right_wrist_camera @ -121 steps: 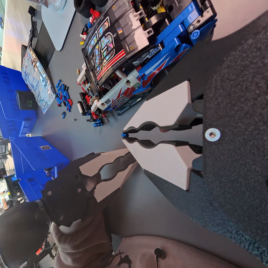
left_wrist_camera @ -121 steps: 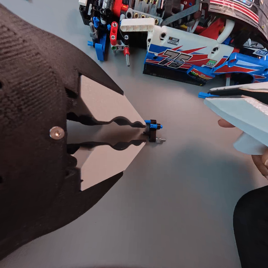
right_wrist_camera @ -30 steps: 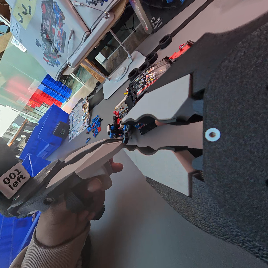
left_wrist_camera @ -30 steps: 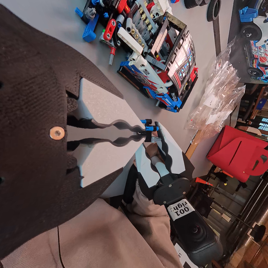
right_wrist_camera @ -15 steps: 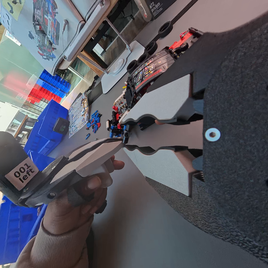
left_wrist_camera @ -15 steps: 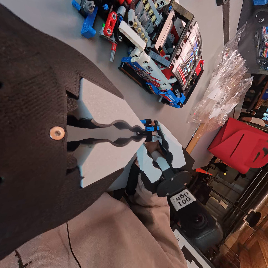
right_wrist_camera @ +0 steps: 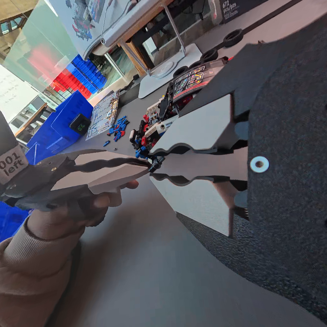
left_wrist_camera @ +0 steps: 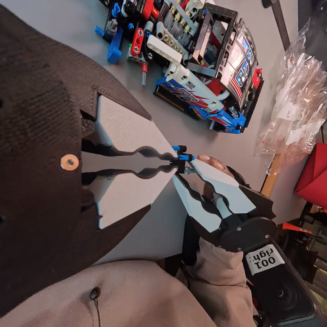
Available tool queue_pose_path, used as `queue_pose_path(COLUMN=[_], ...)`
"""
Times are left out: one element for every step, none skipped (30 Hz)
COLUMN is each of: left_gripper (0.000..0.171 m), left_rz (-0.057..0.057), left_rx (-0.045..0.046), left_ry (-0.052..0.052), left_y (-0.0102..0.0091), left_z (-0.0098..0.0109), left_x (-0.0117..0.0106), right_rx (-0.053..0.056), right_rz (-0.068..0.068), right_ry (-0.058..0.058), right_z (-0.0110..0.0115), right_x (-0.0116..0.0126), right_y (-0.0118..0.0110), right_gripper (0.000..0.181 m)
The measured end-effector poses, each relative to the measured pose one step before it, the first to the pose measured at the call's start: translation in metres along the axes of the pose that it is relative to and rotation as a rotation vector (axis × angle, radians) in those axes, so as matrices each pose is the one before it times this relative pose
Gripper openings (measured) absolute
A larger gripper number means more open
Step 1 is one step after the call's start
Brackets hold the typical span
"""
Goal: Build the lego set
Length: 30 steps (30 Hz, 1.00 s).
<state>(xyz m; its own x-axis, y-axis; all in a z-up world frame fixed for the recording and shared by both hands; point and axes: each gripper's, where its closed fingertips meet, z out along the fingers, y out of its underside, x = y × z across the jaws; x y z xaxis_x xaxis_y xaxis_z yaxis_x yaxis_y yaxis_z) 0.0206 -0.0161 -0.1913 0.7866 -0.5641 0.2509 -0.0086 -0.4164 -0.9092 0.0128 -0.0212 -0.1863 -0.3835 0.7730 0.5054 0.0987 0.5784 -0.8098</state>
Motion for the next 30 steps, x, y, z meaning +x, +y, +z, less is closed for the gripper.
queue_pose_path(left_gripper=[0.003,0.003,0.003,0.003,0.003,0.003,0.003,0.003,0.003,0.003,0.003,0.003,0.003,0.003,0.003,0.003,0.003,0.003,0.003,0.004,0.003,0.005,0.011,0.016,0.021,0.023,0.023,0.023,0.023,0.024], left_rz=[-0.0152,-0.0111,-0.0044,-0.0040,-0.0044,0.0038,0.0115,0.0162,0.0253,0.0373,0.0375,0.0250,0.0110,-0.0008,-0.0048,-0.0029,-0.0043,-0.0011,0.0022,0.0021,0.0064,0.0121,0.0082,-0.0017,-0.0059,-0.0091,-0.0114,-0.0137,-0.0184,-0.0174], left_rx=[-0.01430,-0.01727,-0.01298,-0.01482,-0.02561,-0.03645,-0.03658,-0.03234,-0.03432,-0.04109,-0.03543,-0.01796,-0.00687,-0.00268,0.00520,0.00305,-0.00156,-0.00285,-0.00452,-0.01063,-0.01415,-0.01391,-0.00905,0.00243,0.01334,0.02688,0.04390,0.04996,0.05319,0.05801], left_ry=[0.0002,0.0036,0.0002,-0.0019,-0.0008,-0.0016,-0.0086,-0.0182,-0.0195,-0.0183,-0.0231,-0.0106,0.0084,0.0048,-0.0007,0.0005,0.0000,-0.0002,0.0016,-0.0034,-0.0151,-0.0126,0.0117,0.0214,0.0203,0.0068,-0.0116,-0.0182,-0.0360,-0.0614], left_y=[0.00307,0.00319,0.00251,0.00273,0.00389,0.00558,0.00560,0.00490,0.00498,0.00591,0.00538,0.00311,0.00161,0.00091,-0.00038,-0.00034,0.00012,0.00032,0.00076,0.00169,0.00237,0.00240,0.00149,-0.00037,-0.00234,-0.00446,-0.00690,-0.00778,-0.00798,-0.00798], left_z=[0.00134,0.00109,0.00078,0.00084,0.00096,0.00089,0.00089,0.00091,0.00050,0.00026,-0.00015,-0.00025,-0.00006,-0.00018,-0.00012,0.00006,0.00026,0.00038,0.00041,0.00046,0.00013,-0.00005,-0.00084,-0.00202,-0.00399,-0.00623,-0.00819,-0.00946,-0.00988,-0.00948], left_x=[-0.00061,-0.00014,-0.00062,-0.00070,-0.00059,-0.00045,-0.00120,-0.00212,-0.00184,-0.00181,-0.00251,-0.00065,0.00196,0.00092,-0.00006,0.00004,-0.00010,0.00002,0.00052,-0.00045,-0.00214,-0.00178,0.00150,0.00241,0.00147,-0.00138,-0.00503,-0.00697,-0.01037,-0.01498], right_rx=[-0.0172,-0.0158,-0.0117,-0.0107,-0.0147,-0.0186,-0.0313,-0.0255,-0.0144,-0.0164,-0.0156,-0.0071,0.0014,0.0083,0.0066,-0.0024,-0.0021,0.0003,-0.0032,-0.0071,-0.0131,-0.0132,0.0002,0.0162,0.0236,0.0189,0.0116,0.0056,-0.0019,-0.0096], right_rz=[-0.0393,-0.0200,-0.0069,-0.0027,-0.0020,0.0048,0.0078,-0.0009,-0.0119,-0.0157,-0.0087,-0.0008,0.0005,0.0049,0.0086,0.0027,-0.0017,-0.0014,-0.0030,-0.0025,-0.0042,-0.0101,-0.0092,-0.0002,0.0208,0.0294,0.0272,0.0245,0.0282,0.0310], right_ry=[0.0007,-0.0087,-0.0107,-0.0079,-0.0108,-0.0184,-0.0282,-0.0135,-0.0031,-0.0067,-0.0068,-0.0040,-0.0107,-0.0130,-0.0054,-0.0026,-0.0009,0.0023,0.0000,0.0002,-0.0034,-0.0066,0.0073,0.0012,0.0029,0.0106,0.0311,0.0571,0.0778,0.0817], right_z=[0.00045,0.00066,0.00070,0.00091,0.00127,0.00190,0.00267,0.00288,0.00236,0.00197,0.00187,0.00143,0.00061,-0.00006,-0.00005,0.00003,-0.00004,-0.00004,0.00003,0.00003,0.00008,-0.00021,-0.00076,-0.00152,-0.00224,-0.00284,-0.00333,-0.00364,-0.00349,-0.00280], right_x=[-0.00152,-0.00217,-0.00213,-0.00160,-0.00206,-0.00335,-0.00507,-0.00355,-0.00271,-0.00316,-0.00268,-0.00157,-0.00180,-0.00181,-0.00059,-0.00008,0.00007,0.00030,-0.00005,0.00012,-0.00029,-0.00076,0.00102,0.00096,0.00244,0.00496,0.00894,0.01301,0.01659,0.01745], right_y=[0.00278,0.00241,0.00212,0.00182,0.00217,0.00277,0.00472,0.00401,0.00206,0.00210,0.00247,0.00137,0.00023,-0.00086,-0.00055,0.00082,0.00084,0.00035,0.00079,0.00140,0.00258,0.00306,0.00131,-0.00115,-0.00248,-0.00231,-0.00126,-0.00012,0.00130,0.00256], right_gripper=[0.016,0.016,0.016,0.016,0.016,0.016,0.013,0.014,0.013,0.011,0.009,0.005,0.004,0.004,0.003,0.003,0.004,0.004,0.004,0.003,0.003,0.003,0.005,0.007,0.009,0.011,0.014,0.017,0.020,0.025])
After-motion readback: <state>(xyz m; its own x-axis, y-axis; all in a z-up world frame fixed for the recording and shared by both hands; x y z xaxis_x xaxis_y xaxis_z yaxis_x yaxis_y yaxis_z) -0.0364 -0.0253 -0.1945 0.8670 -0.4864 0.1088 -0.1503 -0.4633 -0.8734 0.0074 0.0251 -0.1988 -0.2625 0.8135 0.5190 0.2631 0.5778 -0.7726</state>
